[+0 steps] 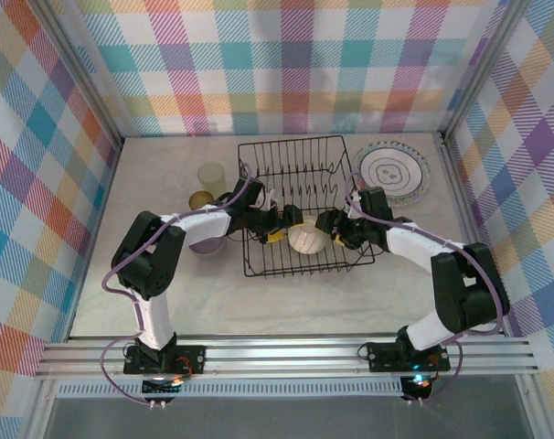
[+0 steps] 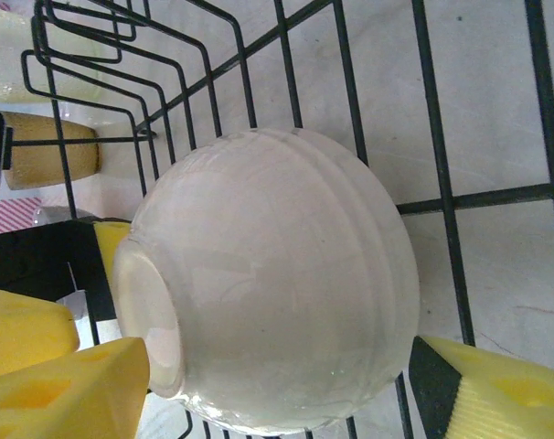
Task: Unload the mixed dishes from the dish rack
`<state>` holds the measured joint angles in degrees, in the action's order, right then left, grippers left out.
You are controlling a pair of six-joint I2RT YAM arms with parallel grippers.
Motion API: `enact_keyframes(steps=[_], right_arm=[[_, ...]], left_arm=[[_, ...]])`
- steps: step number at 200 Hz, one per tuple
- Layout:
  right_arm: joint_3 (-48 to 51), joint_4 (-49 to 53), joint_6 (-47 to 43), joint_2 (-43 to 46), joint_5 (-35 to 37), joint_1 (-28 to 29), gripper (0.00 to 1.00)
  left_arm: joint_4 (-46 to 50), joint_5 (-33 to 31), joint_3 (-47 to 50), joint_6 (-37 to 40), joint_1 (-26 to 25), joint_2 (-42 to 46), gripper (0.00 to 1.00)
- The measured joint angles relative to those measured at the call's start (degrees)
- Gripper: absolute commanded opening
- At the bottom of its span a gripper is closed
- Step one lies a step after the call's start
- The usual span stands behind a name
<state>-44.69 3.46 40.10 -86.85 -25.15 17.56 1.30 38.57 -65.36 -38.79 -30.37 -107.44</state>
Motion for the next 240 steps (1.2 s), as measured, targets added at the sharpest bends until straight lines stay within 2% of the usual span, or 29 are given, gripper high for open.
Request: enact_keyframes(steps=[23,99,132,148,203,240], right_arm=[[0.02,0.15,0.70,0.07,-0.02,0.00,0.75],[0.00,-2.84,5.44,-1.22,-0.79,0.13,0.82],[0.00,-2.78,5.79,-1.22,0.42,0.39,0.83],[-0.07,-2.34,5.77,-1.14,1.11,0.46,0.83],[-0.98,5.86,3.52,0.81,6.36,0.44,0.86],[-1.66,8.24,2.93,0.94,6.51,0.44,0.86]], left_arm=[[0.00,0.00,-0.07,-0.02,0.00,-0.07,0.97],[-0.09,0.48,-0.50,-0.17,-0.17,-0.63,0.95],[-0.57,0.68,-0.55,-0.74,-0.33,-1.18,0.84],[-0.94,0.85,-0.59,-0.87,-0.52,-1.77,0.83],[-1.31,1.07,-1.07,-0.85,-1.49,-2.36,0.80],[-1.46,1.44,-1.36,-0.85,-1.51,-2.86,0.79]])
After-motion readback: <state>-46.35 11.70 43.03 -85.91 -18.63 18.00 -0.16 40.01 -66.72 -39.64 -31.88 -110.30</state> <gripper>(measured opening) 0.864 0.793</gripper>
